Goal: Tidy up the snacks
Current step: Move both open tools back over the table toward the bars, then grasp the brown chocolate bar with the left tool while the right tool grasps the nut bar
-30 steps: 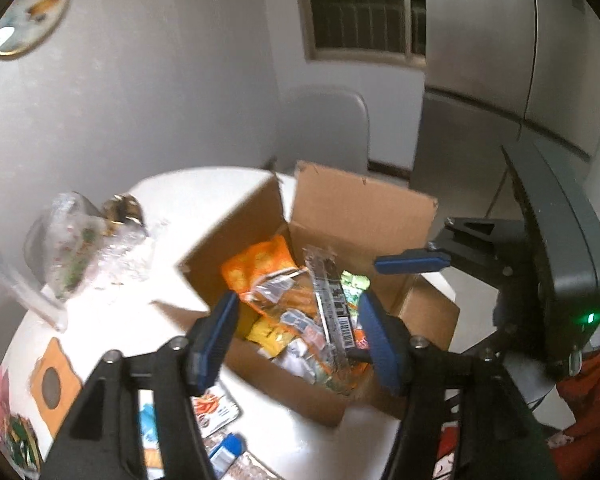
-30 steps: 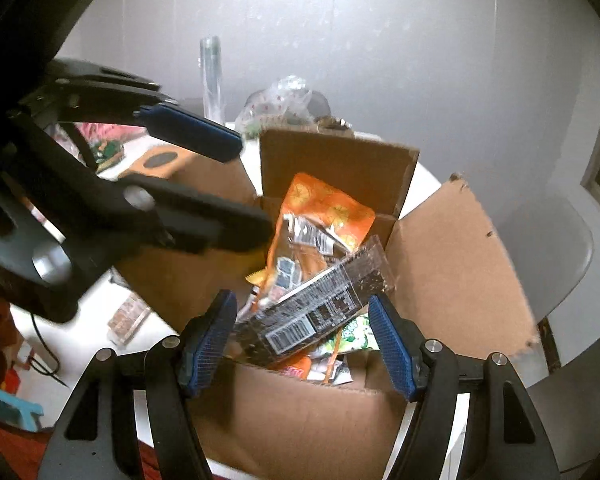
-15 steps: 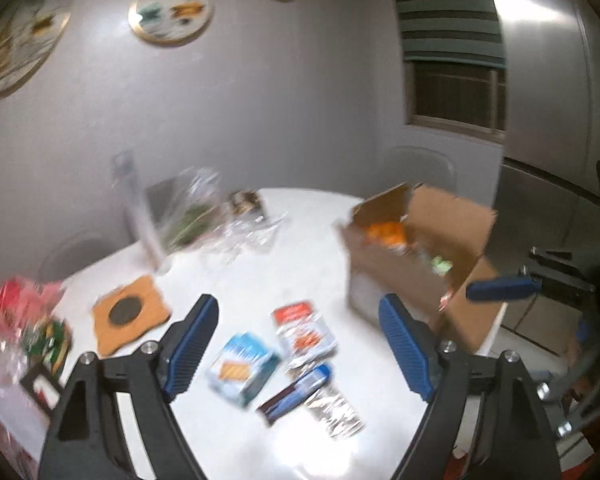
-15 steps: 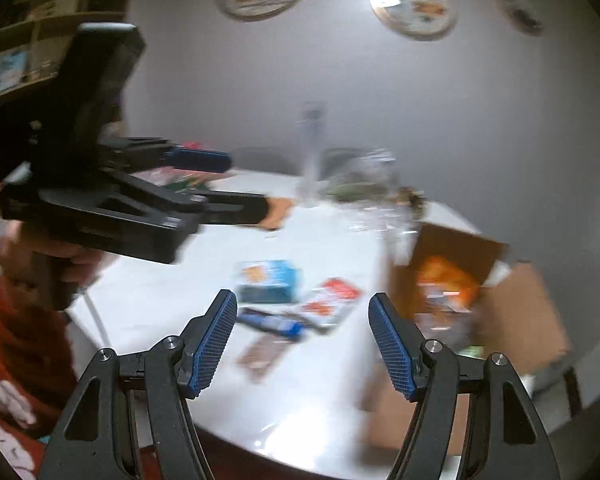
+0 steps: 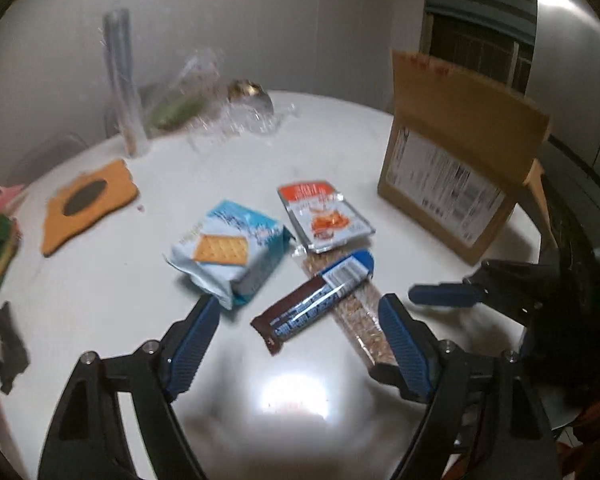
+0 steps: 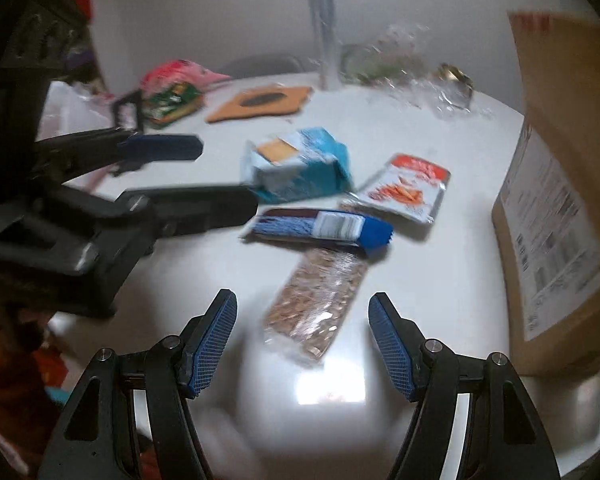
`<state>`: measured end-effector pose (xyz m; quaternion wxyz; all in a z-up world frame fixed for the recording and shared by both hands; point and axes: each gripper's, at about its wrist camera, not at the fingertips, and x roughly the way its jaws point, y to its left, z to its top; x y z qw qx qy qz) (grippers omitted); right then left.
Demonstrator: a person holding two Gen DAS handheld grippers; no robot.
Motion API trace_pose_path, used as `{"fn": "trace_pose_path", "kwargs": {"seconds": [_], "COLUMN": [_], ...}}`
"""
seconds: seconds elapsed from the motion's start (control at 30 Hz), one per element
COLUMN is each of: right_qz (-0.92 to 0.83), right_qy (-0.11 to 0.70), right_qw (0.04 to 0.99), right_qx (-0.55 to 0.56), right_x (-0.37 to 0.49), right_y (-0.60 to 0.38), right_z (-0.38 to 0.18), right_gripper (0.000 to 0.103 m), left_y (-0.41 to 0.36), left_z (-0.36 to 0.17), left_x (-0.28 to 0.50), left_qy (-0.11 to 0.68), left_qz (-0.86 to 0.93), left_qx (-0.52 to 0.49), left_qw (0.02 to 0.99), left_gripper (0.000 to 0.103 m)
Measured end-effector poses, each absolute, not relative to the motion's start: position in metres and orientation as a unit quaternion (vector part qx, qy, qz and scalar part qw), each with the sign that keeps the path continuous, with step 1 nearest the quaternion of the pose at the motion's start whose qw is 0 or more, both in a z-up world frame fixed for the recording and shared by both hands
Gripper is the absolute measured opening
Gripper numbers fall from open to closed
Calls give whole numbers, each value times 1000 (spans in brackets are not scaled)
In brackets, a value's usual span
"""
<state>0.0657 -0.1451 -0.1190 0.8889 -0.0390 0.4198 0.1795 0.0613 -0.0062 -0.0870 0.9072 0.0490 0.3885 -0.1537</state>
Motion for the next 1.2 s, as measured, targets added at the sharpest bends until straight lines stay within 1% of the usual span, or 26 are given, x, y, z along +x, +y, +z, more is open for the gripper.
{"fn": "trace_pose_path", "kwargs": {"seconds": [0.1, 0.17, 0.2, 0.27, 0.33, 0.6, 0.63, 0.67, 0.8, 0.83, 0.9, 0.97, 1.07, 1.2], "right_qz": [165, 157, 159, 162, 159, 157, 161, 164, 171, 173, 178, 183, 178, 171], "right_qy": [416, 414, 414, 416, 413, 420, 420, 420, 415, 415, 414, 413, 412, 409], "right_qw": [893, 895, 895, 893, 894, 892, 891, 891, 891, 891, 890, 889, 890, 892], "right_qx": [-45, -56, -56, -55, -65, -57, -57, -57, -69, -69, -71, -77, -86, -91], "right_x": [72, 76, 76, 78, 77, 70, 71, 72, 76, 76, 78, 81, 85, 89], "right_y": [-143, -143, -143, -146, -146, -168, -168, -168, -161, -160, -158, -155, -153, -154], "right_z": [-125, -126, -126, -127, -126, -125, -126, -126, -127, -127, -127, -128, -129, -129], "right_gripper": [65, 65, 65, 61, 55, 55, 55, 55, 55, 55, 55, 55, 49, 42], "left_y": [-8, -10, -10, -11, -14, -20, -20, -20, -18, -18, -17, -17, -14, -4], "left_z": [-96, -102, -104, -108, -111, -121, -122, -124, -127, -127, -127, -127, -126, -121], "left_x": [69, 76, 78, 83, 89, 97, 97, 97, 92, 91, 90, 89, 87, 77], "left_qy": [397, 405, 409, 414, 416, 429, 432, 437, 437, 436, 434, 434, 436, 431], "left_qz": [-174, -192, -194, -199, -207, -243, -246, -250, -251, -252, -255, -258, -252, -237], "left_qx": [44, 43, 43, 44, 44, 58, 58, 56, 58, 54, 53, 52, 48, 26], "left_qw": [900, 893, 891, 887, 884, 868, 865, 862, 862, 862, 862, 862, 862, 870], "left_gripper": [72, 65, 64, 62, 62, 61, 56, 47, 37, 33, 28, 21, 17, 17]}}
